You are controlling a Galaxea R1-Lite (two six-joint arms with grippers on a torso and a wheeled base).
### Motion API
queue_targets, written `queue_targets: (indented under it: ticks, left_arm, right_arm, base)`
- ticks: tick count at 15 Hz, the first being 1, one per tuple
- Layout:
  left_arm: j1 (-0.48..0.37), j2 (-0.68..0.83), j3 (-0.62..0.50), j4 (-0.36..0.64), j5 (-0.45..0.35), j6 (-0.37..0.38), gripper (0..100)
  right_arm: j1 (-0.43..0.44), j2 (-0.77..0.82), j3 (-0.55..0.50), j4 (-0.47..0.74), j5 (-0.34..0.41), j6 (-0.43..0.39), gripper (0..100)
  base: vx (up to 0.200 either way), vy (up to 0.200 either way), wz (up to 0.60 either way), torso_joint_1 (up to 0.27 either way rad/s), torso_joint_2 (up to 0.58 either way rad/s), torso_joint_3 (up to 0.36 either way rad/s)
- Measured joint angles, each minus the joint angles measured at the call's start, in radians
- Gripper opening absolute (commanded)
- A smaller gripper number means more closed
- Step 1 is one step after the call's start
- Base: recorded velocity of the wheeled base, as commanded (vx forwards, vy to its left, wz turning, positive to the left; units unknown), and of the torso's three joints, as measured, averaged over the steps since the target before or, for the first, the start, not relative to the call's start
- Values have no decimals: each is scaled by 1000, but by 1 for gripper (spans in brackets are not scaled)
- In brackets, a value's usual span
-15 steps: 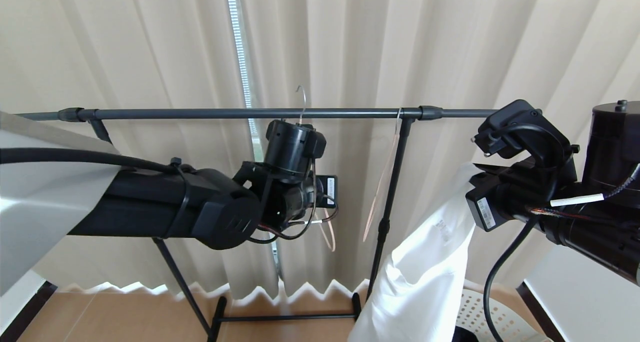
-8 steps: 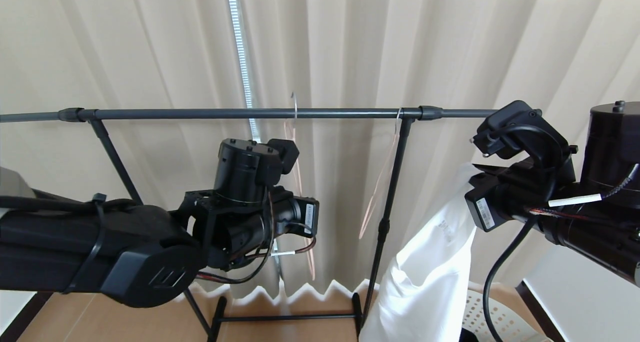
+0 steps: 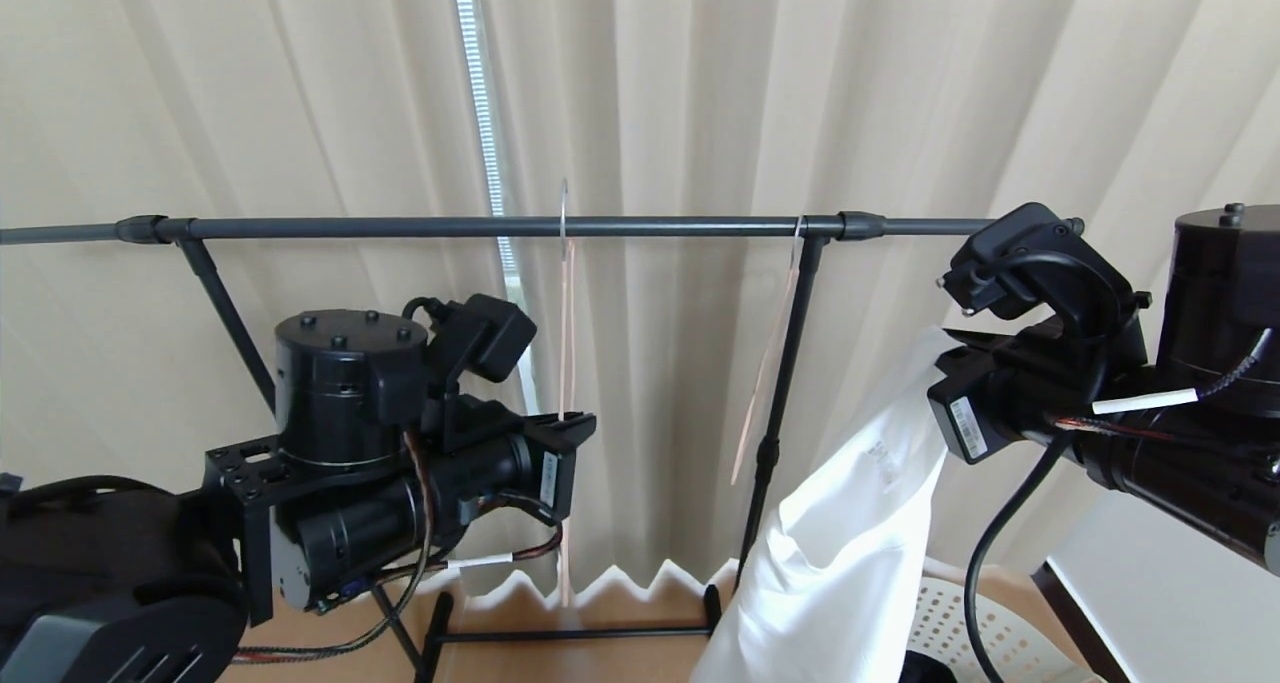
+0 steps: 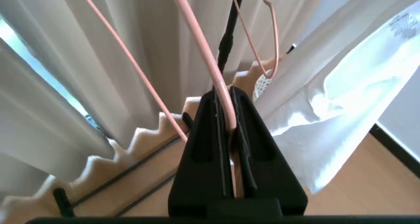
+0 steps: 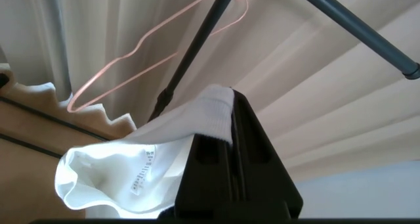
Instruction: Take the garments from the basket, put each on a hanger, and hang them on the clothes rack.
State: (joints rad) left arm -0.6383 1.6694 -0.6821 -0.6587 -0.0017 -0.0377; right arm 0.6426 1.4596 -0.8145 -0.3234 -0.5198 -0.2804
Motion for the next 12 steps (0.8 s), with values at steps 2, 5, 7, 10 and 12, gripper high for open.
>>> queue_targets:
  ticks: [2, 5, 7, 10, 12]
  left_arm:
    - [13, -16, 57, -19, -6, 22, 0]
    - [16, -60, 104, -23, -75, 31, 0]
    - [17, -86, 127, -23, -107, 34, 0]
    - [17, -136, 185, -22, -183, 34, 0]
    - [24, -177, 228, -22, -270, 45, 0]
  right_arm:
    - [0, 0, 0, 0, 0, 0, 0]
    - [0, 0, 0, 1, 0, 0, 0]
    - [0, 0, 0, 0, 0, 0, 0]
    - [0, 0, 1, 0, 0, 0, 0]
    - [0, 0, 0, 0, 0, 0, 0]
  base:
    - [0, 0, 0, 0, 0, 0]
    - [0, 0, 0, 0, 0, 0]
    - [0, 0, 0, 0, 0, 0]
    - [0, 0, 0, 0, 0, 0]
    - [0, 0, 0, 0, 0, 0]
